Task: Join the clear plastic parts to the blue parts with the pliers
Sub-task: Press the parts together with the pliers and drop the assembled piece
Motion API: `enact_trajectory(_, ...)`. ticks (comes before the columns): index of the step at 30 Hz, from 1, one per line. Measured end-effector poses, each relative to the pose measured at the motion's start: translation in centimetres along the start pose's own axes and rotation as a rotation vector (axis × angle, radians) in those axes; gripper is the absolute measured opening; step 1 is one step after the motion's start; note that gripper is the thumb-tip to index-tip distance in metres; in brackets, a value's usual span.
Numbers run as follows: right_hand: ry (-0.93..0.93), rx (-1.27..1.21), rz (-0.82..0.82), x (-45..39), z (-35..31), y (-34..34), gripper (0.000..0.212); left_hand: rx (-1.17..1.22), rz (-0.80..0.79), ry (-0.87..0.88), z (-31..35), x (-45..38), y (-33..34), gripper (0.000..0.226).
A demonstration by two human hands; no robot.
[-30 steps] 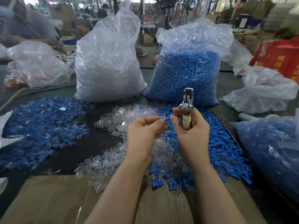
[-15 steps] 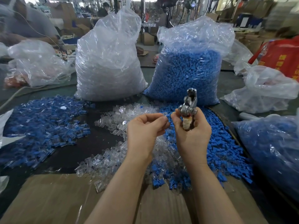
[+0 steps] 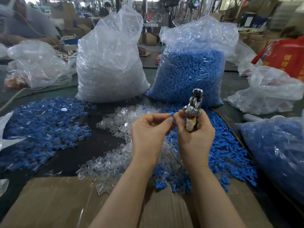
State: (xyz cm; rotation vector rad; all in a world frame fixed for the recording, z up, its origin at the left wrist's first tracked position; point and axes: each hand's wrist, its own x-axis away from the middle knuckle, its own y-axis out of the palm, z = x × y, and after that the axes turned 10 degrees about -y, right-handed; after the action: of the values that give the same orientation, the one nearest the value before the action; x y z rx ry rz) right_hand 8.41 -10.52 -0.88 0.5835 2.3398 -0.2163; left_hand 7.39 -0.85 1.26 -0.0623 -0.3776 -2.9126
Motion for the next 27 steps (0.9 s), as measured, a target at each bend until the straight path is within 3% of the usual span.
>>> enact_trajectory(13, 0.013, 0.022, -0.107, -0.2, -0.4, -0.2, 0.011, -0.219, 0.085, 0.282, -0.3, -0.3, -0.6, 0.013)
enact_trajectory(22, 0.061, 0.017, -0.315, -0.7, -0.2, -0.5, 0.005, -0.301, 0.178, 0.304, -0.7, -0.8, -1.3, 0.018)
enact_trajectory(27, 0.110, 0.007, -0.428, -1.1, 0.3, -0.9, 0.004, -0.231, 0.191, 0.259, -0.5, -1.5, -2.2, 0.013)
